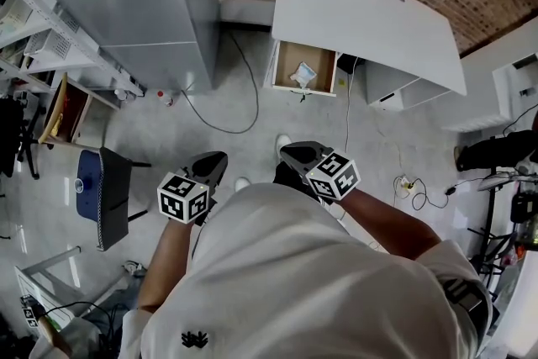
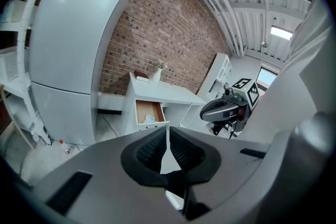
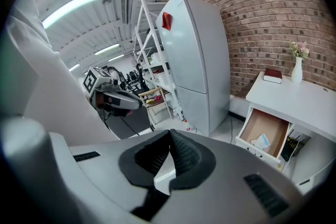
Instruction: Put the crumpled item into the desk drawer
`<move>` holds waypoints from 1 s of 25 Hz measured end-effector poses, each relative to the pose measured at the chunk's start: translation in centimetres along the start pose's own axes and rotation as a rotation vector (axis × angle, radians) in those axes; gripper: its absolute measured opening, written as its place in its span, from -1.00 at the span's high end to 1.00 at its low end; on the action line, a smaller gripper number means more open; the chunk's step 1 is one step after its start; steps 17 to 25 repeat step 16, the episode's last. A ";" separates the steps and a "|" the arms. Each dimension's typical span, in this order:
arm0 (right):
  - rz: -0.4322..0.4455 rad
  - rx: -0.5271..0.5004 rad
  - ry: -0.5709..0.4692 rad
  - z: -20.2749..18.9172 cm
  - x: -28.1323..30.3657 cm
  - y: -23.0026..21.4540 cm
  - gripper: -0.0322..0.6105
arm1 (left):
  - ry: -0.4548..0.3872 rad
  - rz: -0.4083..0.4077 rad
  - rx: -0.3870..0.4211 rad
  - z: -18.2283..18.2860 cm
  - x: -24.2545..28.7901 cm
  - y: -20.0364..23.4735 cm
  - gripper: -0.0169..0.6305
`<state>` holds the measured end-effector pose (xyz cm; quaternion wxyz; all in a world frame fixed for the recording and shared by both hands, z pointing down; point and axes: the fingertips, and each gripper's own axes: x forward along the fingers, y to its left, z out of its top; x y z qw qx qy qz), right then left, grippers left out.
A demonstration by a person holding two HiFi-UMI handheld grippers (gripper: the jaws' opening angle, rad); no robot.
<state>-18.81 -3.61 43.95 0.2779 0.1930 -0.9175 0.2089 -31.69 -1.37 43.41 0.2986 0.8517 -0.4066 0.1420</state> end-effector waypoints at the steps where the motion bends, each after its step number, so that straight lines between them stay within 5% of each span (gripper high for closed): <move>1: 0.002 -0.002 0.002 0.0 0.1 -0.1 0.81 | 0.000 0.001 -0.001 0.0 0.1 0.1 0.83; 25: -0.001 -0.011 0.046 -0.8 1.7 -5.2 0.81 | 0.029 -0.010 -0.023 0.8 5.1 2.7 0.83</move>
